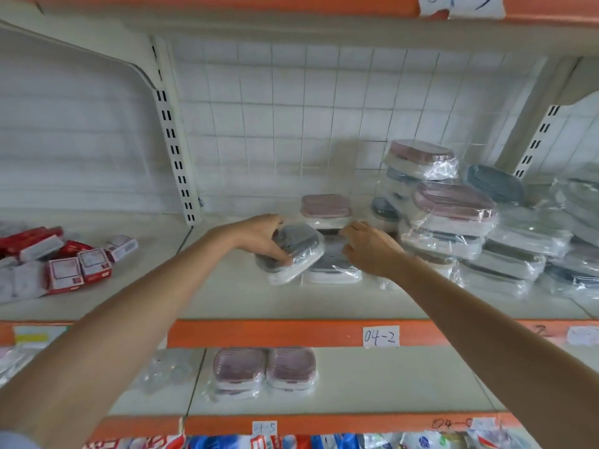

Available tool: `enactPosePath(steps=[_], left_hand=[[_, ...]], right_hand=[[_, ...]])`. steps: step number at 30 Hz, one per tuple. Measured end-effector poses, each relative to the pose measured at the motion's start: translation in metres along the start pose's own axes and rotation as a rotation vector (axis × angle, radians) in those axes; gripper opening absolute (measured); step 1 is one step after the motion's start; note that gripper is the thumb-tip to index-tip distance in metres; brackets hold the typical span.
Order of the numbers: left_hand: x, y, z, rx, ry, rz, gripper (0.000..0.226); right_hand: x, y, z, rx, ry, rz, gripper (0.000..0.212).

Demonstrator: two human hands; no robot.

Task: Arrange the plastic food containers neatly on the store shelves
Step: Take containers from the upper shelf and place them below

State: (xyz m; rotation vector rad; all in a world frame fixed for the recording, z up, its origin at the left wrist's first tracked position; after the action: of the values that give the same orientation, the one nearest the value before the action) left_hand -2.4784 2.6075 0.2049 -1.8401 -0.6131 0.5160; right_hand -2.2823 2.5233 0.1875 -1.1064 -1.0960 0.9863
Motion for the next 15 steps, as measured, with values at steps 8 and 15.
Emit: enactPosePath(steps=[8, 15], left_hand=[[-0.031, 0.028, 0.061, 0.0, -0.193, 0.062, 0.075], [-0.02, 0.058, 0.05, 0.153, -0.26, -0.148, 0.086]], right_hand=[[0.025, 0.055, 0.005, -0.169, -0.006, 0.279, 0.104], [0.015, 0.056, 0.009, -0.15, -0.006, 0.165, 0.099]])
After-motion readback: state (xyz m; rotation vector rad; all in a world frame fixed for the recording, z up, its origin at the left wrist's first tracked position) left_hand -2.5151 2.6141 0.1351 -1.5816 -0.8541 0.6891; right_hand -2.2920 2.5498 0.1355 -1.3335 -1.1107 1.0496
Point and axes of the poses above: each hand's wrist, its own x-axis towards the middle knuckle, its own y-axis out of the palm, z = x × y, the point moved 3 cm from there along x, towards the middle knuckle, and after that the axes turned 12 degrees about y, right-handed, at the moved point
